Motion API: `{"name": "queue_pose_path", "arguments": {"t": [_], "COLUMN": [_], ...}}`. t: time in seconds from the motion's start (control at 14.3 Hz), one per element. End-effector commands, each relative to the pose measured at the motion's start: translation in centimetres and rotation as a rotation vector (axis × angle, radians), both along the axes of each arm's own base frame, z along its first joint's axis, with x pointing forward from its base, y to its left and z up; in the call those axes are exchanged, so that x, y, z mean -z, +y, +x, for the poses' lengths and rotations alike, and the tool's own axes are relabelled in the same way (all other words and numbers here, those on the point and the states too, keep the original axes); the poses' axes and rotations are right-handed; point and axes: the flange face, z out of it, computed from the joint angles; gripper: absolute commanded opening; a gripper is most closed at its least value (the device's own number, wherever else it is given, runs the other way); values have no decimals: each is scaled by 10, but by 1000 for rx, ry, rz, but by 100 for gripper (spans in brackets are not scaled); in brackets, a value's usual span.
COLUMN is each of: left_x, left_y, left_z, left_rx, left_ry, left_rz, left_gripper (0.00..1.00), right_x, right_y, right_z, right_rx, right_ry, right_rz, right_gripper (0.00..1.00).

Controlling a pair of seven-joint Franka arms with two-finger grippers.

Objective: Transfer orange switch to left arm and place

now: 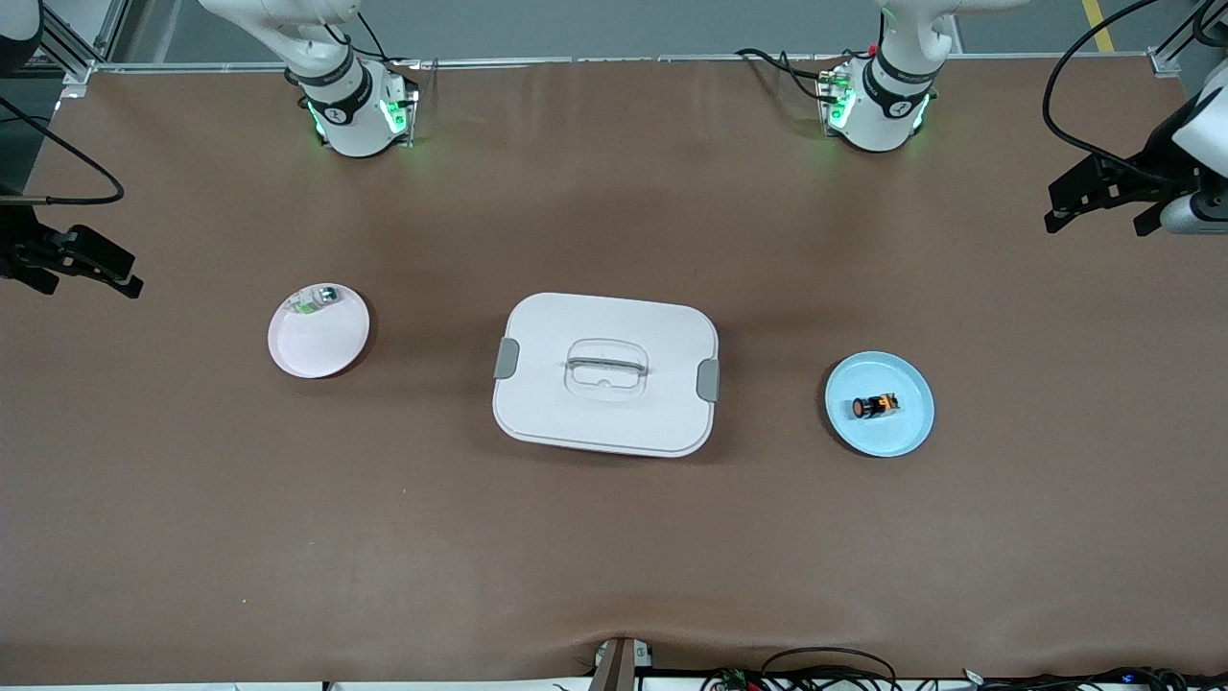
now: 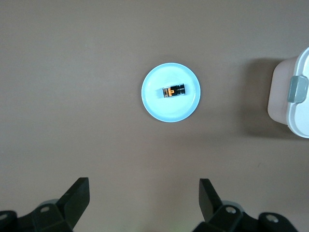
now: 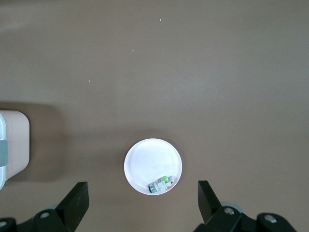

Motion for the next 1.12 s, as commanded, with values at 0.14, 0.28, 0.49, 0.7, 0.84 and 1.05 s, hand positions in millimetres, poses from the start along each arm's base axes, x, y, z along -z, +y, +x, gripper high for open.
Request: {"name": "queue_pose_path", "arguments": {"t": [0.14, 0.28, 0.49, 0.7, 0.84, 1.05], "left_x": [-2, 0, 0, 1, 4, 5], "left_y": [-1, -2, -3, -4, -4, -8], "left_z": [-1, 3, 16, 18, 19, 19], "left_rx": [-4, -2, 0, 1, 3, 10], "left_ry": [-17, -12, -13, -13, -3, 0], "left_rz": [-19, -19, -22, -22, -20, -16], "left_gripper": [100, 100, 100, 100, 100, 100], "right_x": [-5, -5, -4, -4, -3, -4], "right_y": [0, 0, -1, -1, 0, 0], "right_z": [2, 2, 2, 3, 3, 3], "right_rx": [0, -3, 3, -1, -3, -3], "right_ry": [2, 3, 2, 4, 4, 2], "right_rz": [-11, -11, -9, -10, -10, -10], "right_gripper": [100, 100, 100, 100, 100, 100]}}
